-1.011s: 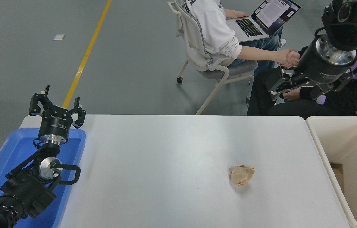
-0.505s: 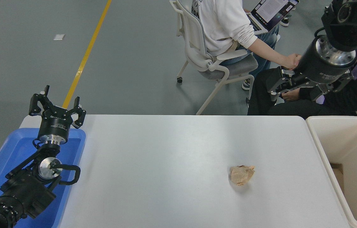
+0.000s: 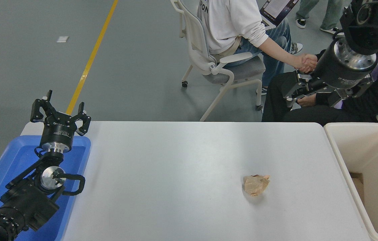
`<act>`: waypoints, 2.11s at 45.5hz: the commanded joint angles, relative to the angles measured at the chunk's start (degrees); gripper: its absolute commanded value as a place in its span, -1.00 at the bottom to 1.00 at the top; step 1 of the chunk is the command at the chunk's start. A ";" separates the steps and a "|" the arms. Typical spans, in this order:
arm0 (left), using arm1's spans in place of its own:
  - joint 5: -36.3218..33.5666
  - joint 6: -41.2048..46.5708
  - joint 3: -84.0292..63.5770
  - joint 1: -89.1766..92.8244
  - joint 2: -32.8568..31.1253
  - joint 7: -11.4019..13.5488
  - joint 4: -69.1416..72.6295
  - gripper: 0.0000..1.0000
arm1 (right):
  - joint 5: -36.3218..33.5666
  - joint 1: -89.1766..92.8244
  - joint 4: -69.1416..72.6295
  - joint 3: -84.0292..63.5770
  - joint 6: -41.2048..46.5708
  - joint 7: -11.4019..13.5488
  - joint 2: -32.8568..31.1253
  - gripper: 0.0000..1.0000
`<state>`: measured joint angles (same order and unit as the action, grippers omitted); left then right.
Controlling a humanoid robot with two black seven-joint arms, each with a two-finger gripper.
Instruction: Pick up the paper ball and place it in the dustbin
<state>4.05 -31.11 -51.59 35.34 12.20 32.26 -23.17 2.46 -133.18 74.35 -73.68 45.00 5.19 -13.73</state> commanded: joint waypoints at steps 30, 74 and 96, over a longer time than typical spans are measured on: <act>-0.01 0.00 0.00 0.00 -0.07 -0.01 0.05 0.98 | -1.41 25.59 -0.79 6.01 -15.44 0.00 1.77 1.00; -0.01 0.00 -0.09 0.00 0.02 -0.01 -0.03 0.98 | -3.87 56.09 -20.38 13.56 -35.86 0.44 13.46 1.00; -0.01 0.00 -0.09 0.00 0.02 -0.01 0.05 0.98 | 0.79 60.31 -23.55 13.74 -36.56 0.70 13.73 1.00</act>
<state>4.04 -31.11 -51.65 35.37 12.22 32.26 -23.18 2.38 -74.72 52.51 -60.18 8.91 5.81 -0.29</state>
